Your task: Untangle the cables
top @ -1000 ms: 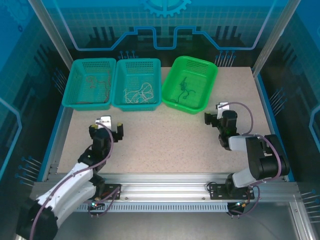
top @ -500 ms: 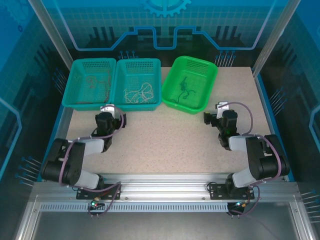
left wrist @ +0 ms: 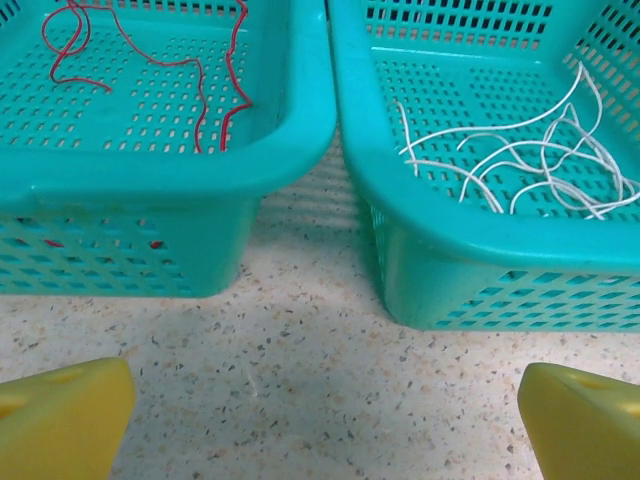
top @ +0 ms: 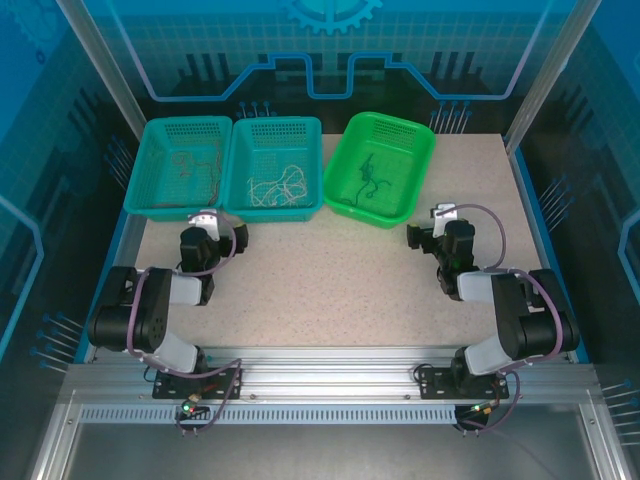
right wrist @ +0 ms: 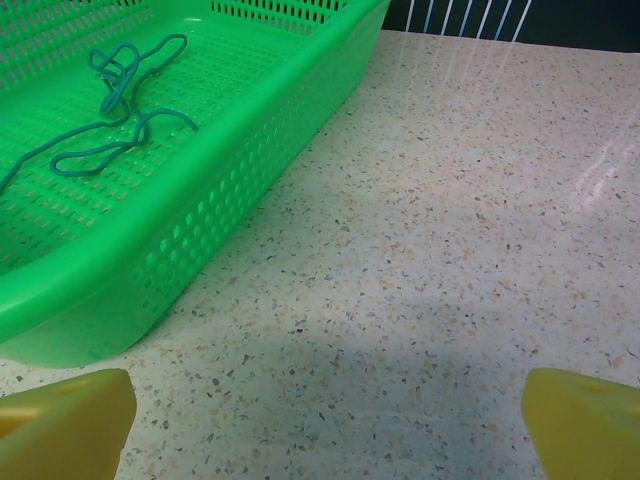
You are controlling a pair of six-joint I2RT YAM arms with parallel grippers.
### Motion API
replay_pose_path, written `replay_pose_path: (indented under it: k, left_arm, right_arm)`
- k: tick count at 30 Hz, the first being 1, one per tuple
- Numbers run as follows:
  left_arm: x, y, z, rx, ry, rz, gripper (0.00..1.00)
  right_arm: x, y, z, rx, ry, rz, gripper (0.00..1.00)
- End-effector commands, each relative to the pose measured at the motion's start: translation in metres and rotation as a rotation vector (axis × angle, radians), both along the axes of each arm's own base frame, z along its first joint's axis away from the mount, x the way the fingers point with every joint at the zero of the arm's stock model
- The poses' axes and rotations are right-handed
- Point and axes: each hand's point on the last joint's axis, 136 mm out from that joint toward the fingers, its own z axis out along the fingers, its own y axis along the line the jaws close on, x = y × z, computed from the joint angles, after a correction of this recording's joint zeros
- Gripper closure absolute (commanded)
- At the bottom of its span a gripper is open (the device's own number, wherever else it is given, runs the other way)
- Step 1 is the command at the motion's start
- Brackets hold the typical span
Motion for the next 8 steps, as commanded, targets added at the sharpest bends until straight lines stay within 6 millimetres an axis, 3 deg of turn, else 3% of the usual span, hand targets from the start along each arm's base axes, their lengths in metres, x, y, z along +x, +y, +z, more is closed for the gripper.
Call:
replay_pose_path:
  k: [1, 8]
  left_arm:
    - [0.0077, -0.0051, 0.0118, -0.014, -0.046, -0.029, 0.01]
    - [0.0099, -0.0103, 0.0115, -0.014, -0.032, -0.06, 0.01]
  right_arm:
    - [0.0044, -0.0008, 0.0065, -0.006, -0.03, 0.003, 0.0]
    - [0.0042, -0.0003, 0.0066, -0.007, -0.031, 0.005, 0.0]
